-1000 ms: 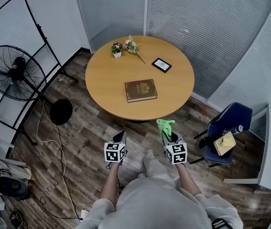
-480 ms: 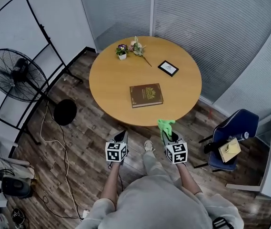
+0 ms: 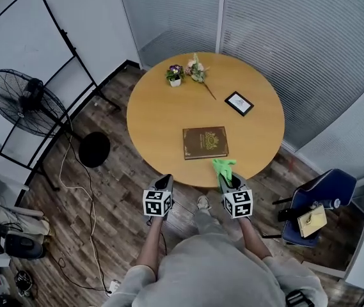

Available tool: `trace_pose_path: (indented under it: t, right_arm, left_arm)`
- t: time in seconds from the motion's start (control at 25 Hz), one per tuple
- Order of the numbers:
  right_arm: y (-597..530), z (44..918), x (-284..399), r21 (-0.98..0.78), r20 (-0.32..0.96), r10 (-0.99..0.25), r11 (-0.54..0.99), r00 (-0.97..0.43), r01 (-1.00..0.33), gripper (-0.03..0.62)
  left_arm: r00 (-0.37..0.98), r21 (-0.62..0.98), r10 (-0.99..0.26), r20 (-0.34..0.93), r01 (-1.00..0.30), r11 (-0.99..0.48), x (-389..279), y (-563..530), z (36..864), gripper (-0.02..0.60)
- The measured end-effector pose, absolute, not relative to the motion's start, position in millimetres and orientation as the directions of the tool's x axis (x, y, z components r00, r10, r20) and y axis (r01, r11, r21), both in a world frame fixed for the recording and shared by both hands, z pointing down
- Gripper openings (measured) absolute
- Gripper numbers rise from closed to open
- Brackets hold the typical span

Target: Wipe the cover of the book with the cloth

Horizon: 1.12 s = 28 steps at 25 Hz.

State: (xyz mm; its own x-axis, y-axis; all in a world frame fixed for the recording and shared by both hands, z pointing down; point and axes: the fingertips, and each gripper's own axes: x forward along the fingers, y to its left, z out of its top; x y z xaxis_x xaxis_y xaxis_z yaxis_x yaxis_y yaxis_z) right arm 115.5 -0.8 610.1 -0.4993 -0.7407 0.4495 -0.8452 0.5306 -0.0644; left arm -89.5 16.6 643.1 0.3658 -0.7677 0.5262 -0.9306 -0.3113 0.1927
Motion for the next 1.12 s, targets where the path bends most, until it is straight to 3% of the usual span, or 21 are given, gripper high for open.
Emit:
trace_pose_path:
  t: [1.12]
  right_arm:
    - [-194,615,91,-0.092,0.460,-0.672,0.615,-0.581,-0.784,0.098]
  left_arm:
    - [0.270,0.187,-0.776,0.570,-0.962,-0.198,-103,-149,647,0.009]
